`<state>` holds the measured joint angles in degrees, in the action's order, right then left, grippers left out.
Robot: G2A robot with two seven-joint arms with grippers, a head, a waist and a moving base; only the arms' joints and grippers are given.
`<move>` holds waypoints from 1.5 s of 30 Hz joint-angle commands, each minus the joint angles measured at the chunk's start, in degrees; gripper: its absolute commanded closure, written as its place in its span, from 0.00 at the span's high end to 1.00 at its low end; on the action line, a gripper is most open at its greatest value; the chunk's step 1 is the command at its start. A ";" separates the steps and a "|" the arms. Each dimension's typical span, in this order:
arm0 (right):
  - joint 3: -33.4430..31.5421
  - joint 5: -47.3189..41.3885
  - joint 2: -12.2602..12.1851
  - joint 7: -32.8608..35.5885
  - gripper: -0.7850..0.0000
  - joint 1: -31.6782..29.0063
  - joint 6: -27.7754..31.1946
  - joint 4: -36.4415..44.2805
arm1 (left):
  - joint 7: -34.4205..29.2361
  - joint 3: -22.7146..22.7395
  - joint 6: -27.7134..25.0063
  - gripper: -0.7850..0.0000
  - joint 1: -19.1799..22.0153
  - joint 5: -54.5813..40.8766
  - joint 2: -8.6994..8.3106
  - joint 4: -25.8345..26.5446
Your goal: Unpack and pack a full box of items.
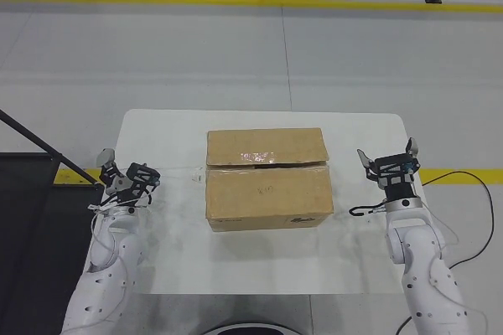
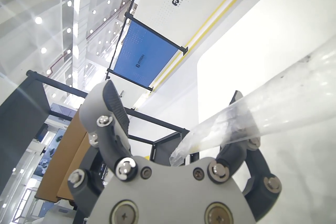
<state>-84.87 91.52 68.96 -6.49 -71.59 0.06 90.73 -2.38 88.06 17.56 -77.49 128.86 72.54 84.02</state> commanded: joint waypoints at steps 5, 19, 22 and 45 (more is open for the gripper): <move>0.00 0.00 0.00 0.00 1.00 0.00 0.00 0.00 | 0.99 -0.89 -3.51 1.00 1.86 -0.08 0.06 -3.59; 0.00 0.00 0.00 0.00 1.00 0.00 0.00 0.00 | 4.69 -0.39 -6.98 1.00 -1.27 -0.31 -0.21 -2.43; 0.00 0.00 0.00 0.00 1.00 0.00 0.00 0.00 | 7.33 0.62 -9.24 1.00 -3.25 -2.28 -0.44 -0.23; -8.36 -20.06 -1.43 11.16 1.00 -0.66 24.93 7.53 | 28.93 11.12 -38.25 1.00 -16.91 -39.12 -2.21 17.12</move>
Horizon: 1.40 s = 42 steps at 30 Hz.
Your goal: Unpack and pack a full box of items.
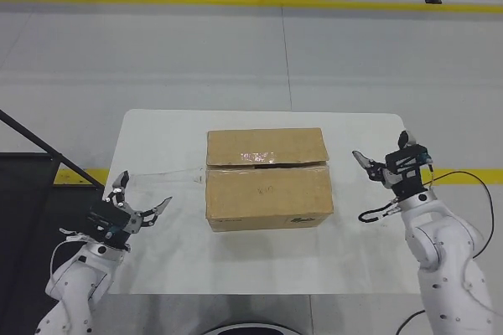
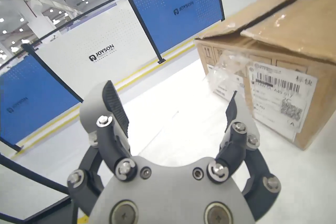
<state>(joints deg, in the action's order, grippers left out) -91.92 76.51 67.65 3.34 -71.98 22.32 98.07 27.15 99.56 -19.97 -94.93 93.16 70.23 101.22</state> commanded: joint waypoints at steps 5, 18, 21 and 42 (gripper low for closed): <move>-4.16 -17.45 -0.59 5.88 1.00 -1.35 10.24 1.40 | -4.51 -0.97 -4.57 1.00 3.20 -13.42 0.23 -1.22; -6.33 -24.68 -0.97 9.57 1.00 -1.67 12.10 2.04 | -14.50 -0.45 -8.97 1.00 7.90 -23.03 -0.08 -4.00; -6.18 -24.81 -0.96 9.59 1.00 -1.75 12.12 2.11 | -14.62 -0.40 -8.74 1.00 7.88 -23.32 -0.07 -4.18; -4.80 -84.27 -4.67 66.00 1.00 13.64 -0.30 -11.68 | -27.56 1.91 -38.03 1.00 2.90 -54.18 -4.20 -3.03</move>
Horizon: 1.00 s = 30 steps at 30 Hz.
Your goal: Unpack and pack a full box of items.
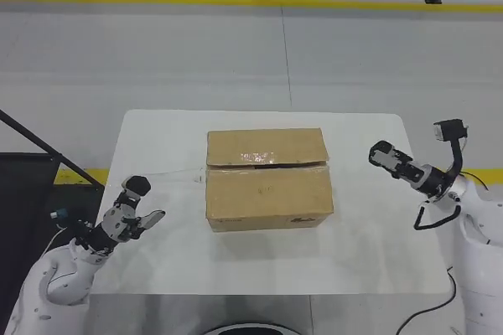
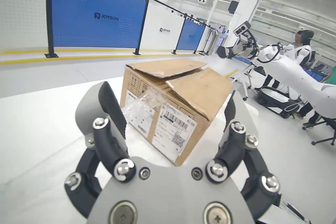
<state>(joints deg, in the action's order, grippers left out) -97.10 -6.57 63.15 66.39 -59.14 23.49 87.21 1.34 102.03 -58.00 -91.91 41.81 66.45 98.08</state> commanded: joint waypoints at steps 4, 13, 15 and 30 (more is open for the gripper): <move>0.43 -1.25 -0.24 3.44 1.00 1.05 -1.83 -1.11 | -3.78 -0.65 0.00 1.00 0.00 -4.76 -0.88 0.17; 2.29 -1.72 -0.24 3.08 1.00 0.02 -1.63 -0.33 | -6.11 -3.56 0.12 1.00 0.22 -10.13 -1.06 -0.60; 3.26 -2.28 -0.34 3.79 1.00 0.28 -1.64 -1.11 | -8.12 -4.70 0.82 1.00 0.82 -15.48 -1.30 -1.17; 11.02 -11.02 -0.50 9.78 1.00 7.43 -1.87 -12.58 | -27.48 -3.64 10.98 1.00 0.86 -43.93 -3.99 2.67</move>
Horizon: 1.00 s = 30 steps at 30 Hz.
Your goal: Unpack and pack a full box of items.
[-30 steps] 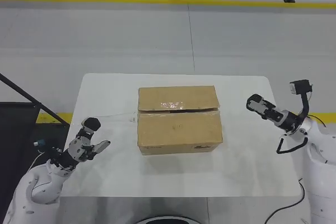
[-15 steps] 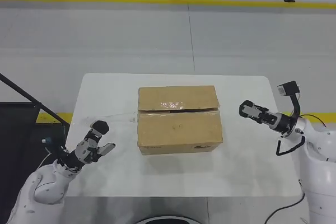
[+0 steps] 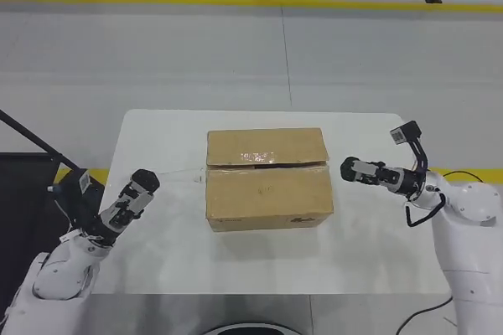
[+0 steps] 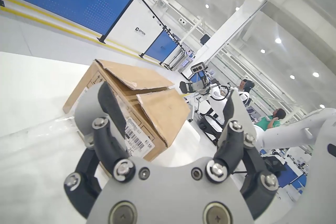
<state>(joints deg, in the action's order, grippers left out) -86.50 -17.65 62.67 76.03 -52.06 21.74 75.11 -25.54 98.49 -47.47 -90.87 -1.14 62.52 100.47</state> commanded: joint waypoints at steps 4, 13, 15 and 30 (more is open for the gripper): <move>2.35 0.21 -0.01 0.18 1.00 1.94 -0.72 -2.51 | -2.38 1.06 0.93 1.00 -0.49 -3.72 -0.40 0.76; 6.05 -1.98 0.09 2.63 1.00 5.10 0.07 -6.60 | -2.00 2.42 0.51 1.00 -1.34 -4.54 -0.60 0.56; 6.52 -2.06 0.04 2.98 1.00 5.60 0.48 -7.34 | -1.19 2.44 0.24 1.00 -1.45 -3.88 -0.54 0.53; 8.45 -7.94 -0.53 6.12 1.00 6.62 0.40 -7.40 | 0.76 1.61 -2.75 1.00 -2.11 -2.61 -0.42 0.09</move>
<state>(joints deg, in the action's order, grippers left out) -78.07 -24.96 62.25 81.98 -45.27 22.35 67.25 -24.81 100.20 -50.24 -93.02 -3.77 62.10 100.62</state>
